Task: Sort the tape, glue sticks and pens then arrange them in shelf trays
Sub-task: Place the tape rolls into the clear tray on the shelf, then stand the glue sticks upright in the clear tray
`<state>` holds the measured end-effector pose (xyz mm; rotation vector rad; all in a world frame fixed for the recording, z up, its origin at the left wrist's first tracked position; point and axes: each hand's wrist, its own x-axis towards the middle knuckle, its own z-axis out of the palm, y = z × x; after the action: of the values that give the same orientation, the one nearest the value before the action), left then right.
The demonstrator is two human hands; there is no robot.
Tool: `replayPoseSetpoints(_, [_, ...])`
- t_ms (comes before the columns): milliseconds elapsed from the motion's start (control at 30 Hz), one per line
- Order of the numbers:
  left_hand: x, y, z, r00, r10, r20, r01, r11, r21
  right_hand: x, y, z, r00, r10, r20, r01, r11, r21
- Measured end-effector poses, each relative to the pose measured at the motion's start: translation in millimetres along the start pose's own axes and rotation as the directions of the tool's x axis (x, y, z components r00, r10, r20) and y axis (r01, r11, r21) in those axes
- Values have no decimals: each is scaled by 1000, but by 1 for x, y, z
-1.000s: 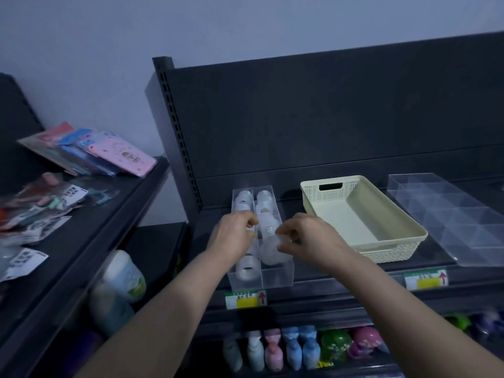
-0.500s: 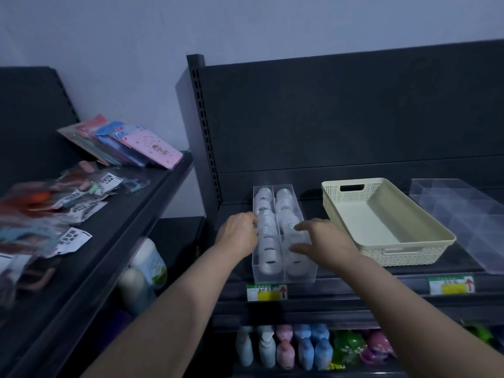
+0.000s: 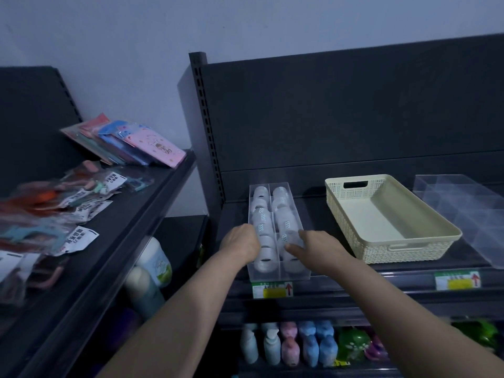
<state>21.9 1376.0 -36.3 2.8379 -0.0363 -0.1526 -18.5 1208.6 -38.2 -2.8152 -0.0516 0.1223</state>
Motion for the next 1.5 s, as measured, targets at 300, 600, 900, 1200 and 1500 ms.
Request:
replayPoseSetpoints(300, [-1,29,-16,993,83,-79,-74,991,111,-4,20,-20,983,-79,-165,60,992,-114])
replayPoseSetpoints(600, [11,156,10,959,282,-29,-283,959,-34,-18,130,-64,962,75,-261,-128,973,-192])
replayPoseSetpoints(900, [46,219,76,996,77,53,-62,970,-237,7,239,-86,971,186,-151,-210,963,-166])
replayPoseSetpoints(1200, [48,217,85,999,46,29,-34,946,-323,17,255,-81,993,111,-51,-109,994,23])
replayPoseSetpoints(1500, [50,248,62,987,151,-58,-161,867,-471,-22,248,-117,960,232,-156,-222,972,79])
